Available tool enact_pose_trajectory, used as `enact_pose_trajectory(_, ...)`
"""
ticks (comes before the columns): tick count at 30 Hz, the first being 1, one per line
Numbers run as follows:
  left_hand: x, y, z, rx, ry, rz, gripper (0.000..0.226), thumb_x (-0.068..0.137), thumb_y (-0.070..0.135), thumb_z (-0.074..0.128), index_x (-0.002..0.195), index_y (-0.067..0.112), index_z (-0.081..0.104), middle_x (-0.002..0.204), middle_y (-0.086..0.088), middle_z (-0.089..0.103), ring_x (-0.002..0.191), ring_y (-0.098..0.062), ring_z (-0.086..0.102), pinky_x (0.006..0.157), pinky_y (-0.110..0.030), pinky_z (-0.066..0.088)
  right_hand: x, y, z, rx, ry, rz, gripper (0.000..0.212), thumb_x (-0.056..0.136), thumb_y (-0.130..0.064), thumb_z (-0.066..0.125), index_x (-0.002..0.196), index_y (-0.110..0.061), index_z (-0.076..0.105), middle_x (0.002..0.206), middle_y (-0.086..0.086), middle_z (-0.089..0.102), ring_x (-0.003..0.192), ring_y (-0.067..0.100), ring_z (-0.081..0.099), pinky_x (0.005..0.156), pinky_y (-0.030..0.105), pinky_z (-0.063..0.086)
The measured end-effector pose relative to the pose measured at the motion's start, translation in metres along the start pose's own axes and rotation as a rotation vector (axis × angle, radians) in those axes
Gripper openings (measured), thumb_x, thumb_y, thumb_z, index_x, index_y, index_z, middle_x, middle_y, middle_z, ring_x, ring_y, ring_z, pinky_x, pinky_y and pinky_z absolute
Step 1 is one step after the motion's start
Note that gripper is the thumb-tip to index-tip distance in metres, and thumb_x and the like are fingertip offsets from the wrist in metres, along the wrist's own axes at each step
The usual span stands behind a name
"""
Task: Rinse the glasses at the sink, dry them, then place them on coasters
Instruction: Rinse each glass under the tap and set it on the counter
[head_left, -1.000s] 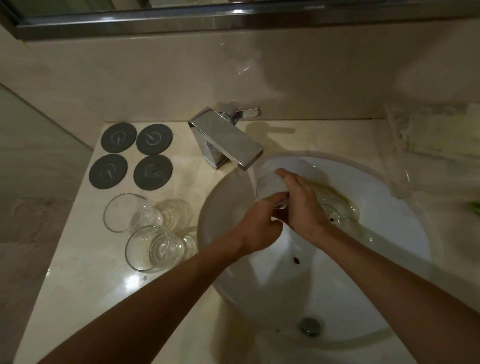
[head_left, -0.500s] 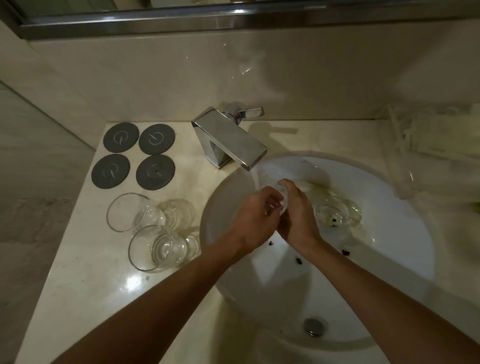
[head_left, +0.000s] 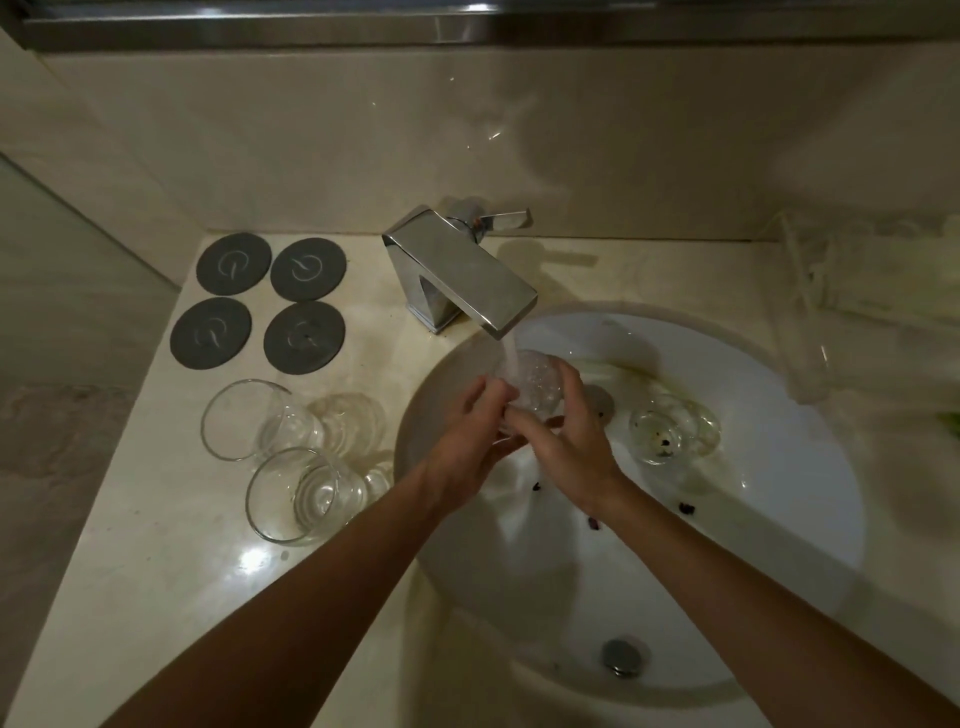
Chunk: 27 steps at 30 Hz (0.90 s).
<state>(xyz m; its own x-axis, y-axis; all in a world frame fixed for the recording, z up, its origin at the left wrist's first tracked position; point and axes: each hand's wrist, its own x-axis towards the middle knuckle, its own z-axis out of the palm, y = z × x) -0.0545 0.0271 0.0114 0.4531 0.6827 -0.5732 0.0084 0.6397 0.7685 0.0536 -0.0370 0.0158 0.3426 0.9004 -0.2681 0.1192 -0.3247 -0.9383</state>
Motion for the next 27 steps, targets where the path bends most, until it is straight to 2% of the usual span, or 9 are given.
enact_pose_trajectory(3,0.0,-0.002,-0.002,0.031,0.025,0.056,0.023,0.098,0.017,0.049,0.111,0.002,0.061,0.107,-0.014,0.073,0.098,-0.028,0.072,0.087,-0.035,0.057,0.0,0.002,-0.001,0.013,-0.046,0.009,0.066,0.077,-0.041,0.066,0.137,-0.049,0.039,0.131,-0.017,0.054,0.119,0.003,0.054,0.1,0.04,0.05)
enact_pose_trajectory(6,0.002,-0.003,-0.001,0.053,0.05,0.103,0.016,0.1,0.013,0.048,0.101,0.009,0.063,0.096,-0.006,0.076,0.095,-0.023,0.072,0.086,-0.034,0.058,0.008,-0.001,-0.009,0.044,-0.095,0.009,0.055,0.082,-0.027,0.058,0.13,-0.049,0.046,0.122,-0.019,0.06,0.113,0.001,0.058,0.099,0.038,0.051)
enact_pose_trajectory(10,0.007,-0.001,-0.001,0.086,0.11,0.162,0.022,0.099,0.014,0.052,0.117,0.007,0.062,0.106,-0.013,0.075,0.102,-0.028,0.072,0.092,-0.043,0.057,0.019,-0.013,-0.013,0.101,-0.126,0.058,0.04,0.096,-0.013,0.054,0.127,-0.039,0.052,0.112,-0.014,0.066,0.099,0.004,0.065,0.083,0.026,0.056)
enact_pose_trajectory(13,0.009,0.002,0.003,0.14,0.137,0.191,0.031,0.098,0.016,0.056,0.127,0.011,0.062,0.107,-0.009,0.075,0.099,-0.023,0.073,0.087,-0.038,0.059,0.04,-0.008,-0.022,-0.012,-0.134,0.112,0.036,0.092,-0.013,0.056,0.12,-0.036,0.063,0.11,-0.009,0.071,0.096,0.01,0.069,0.08,0.035,0.061)
enact_pose_trajectory(16,0.011,0.002,0.002,0.237,0.134,0.195,0.023,0.096,0.017,0.06,0.118,0.015,0.066,0.101,-0.002,0.074,0.096,-0.02,0.072,0.084,-0.035,0.061,0.062,-0.011,-0.038,-0.353,-0.161,-0.034,0.021,0.092,-0.011,0.063,0.092,-0.028,0.075,0.081,-0.021,0.072,0.074,-0.005,0.065,0.072,0.028,0.052)
enact_pose_trajectory(18,0.011,0.003,0.002,0.271,0.102,0.166,0.01,0.097,0.015,0.058,0.103,0.018,0.066,0.091,0.004,0.073,0.091,-0.014,0.071,0.081,-0.031,0.061,0.072,-0.018,-0.046,-0.682,-0.159,-0.152,0.013,0.094,-0.021,0.065,0.094,-0.02,0.078,0.073,-0.012,0.069,0.071,0.005,0.065,0.07,0.03,0.052)
enact_pose_trajectory(21,0.011,0.007,0.002,0.281,0.041,0.12,0.01,0.097,0.016,0.057,0.1,0.02,0.065,0.083,0.01,0.074,0.082,-0.006,0.072,0.078,-0.029,0.061,0.072,-0.022,-0.048,-1.035,-0.099,-0.328,0.031,0.096,-0.042,0.059,0.092,-0.018,0.078,0.075,0.008,0.069,0.075,0.026,0.065,0.073,0.037,0.053)
enact_pose_trajectory(23,0.013,0.007,0.002,0.28,0.045,0.109,0.015,0.095,0.017,0.058,0.107,0.019,0.067,0.091,0.005,0.074,0.085,-0.009,0.073,0.078,-0.03,0.061,0.067,-0.016,-0.047,-0.954,-0.065,-0.312,0.032,0.096,-0.043,0.058,0.095,-0.019,0.078,0.08,0.009,0.073,0.074,0.026,0.066,0.072,0.038,0.054)
enact_pose_trajectory(27,0.013,0.002,0.006,0.186,0.15,0.096,0.028,0.093,0.022,0.06,0.119,0.015,0.067,0.105,-0.008,0.075,0.096,-0.019,0.073,0.086,-0.038,0.06,0.047,-0.004,-0.027,-0.363,0.034,-0.083,0.025,0.103,-0.029,0.051,0.105,-0.02,0.074,0.076,-0.004,0.071,0.048,0.011,0.065,0.054,0.031,0.055)
